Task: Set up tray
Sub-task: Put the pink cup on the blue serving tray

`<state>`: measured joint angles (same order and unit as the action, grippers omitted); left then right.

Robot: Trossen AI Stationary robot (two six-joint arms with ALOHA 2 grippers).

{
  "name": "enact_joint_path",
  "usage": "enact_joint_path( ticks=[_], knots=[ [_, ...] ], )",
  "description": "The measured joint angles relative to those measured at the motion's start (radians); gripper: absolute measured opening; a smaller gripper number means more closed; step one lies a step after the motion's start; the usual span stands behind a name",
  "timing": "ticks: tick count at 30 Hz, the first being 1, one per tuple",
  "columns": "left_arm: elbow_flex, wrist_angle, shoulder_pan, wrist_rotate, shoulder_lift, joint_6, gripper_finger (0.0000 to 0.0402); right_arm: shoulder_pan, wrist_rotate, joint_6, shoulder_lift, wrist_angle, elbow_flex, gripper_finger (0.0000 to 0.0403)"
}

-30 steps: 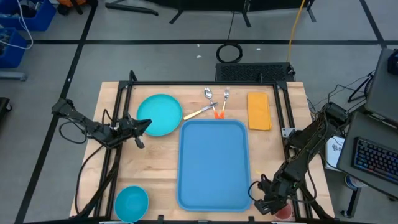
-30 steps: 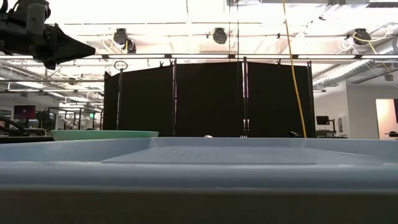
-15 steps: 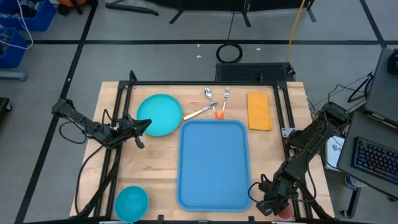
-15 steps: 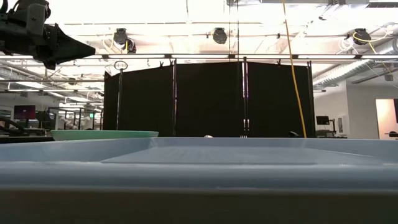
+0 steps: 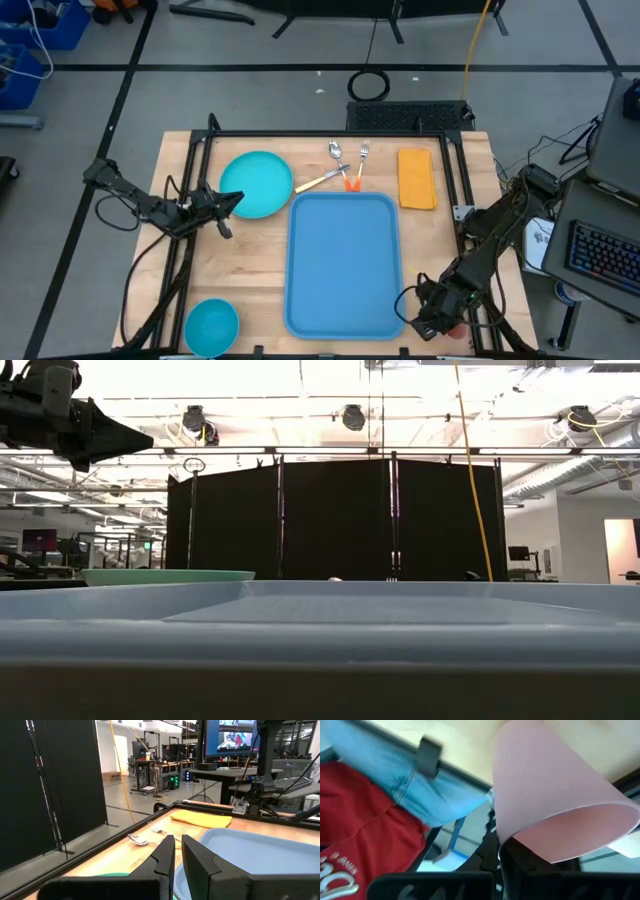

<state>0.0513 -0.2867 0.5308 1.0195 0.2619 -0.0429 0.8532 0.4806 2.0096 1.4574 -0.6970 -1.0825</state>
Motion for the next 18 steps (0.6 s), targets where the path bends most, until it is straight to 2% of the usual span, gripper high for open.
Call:
enact_joint_path(
  ticks=[13,18],
  knots=[
    [0.000,0.017,0.000,0.000,0.000,0.019,0.0037,-0.021,-0.021,-0.093,0.000,-0.052,-0.039,0.0001],
    [0.000,0.024,0.000,0.000,0.000,0.025,0.0037,-0.033,-0.067,-0.151,0.000,-0.144,-0.082,0.0001]
  ],
)
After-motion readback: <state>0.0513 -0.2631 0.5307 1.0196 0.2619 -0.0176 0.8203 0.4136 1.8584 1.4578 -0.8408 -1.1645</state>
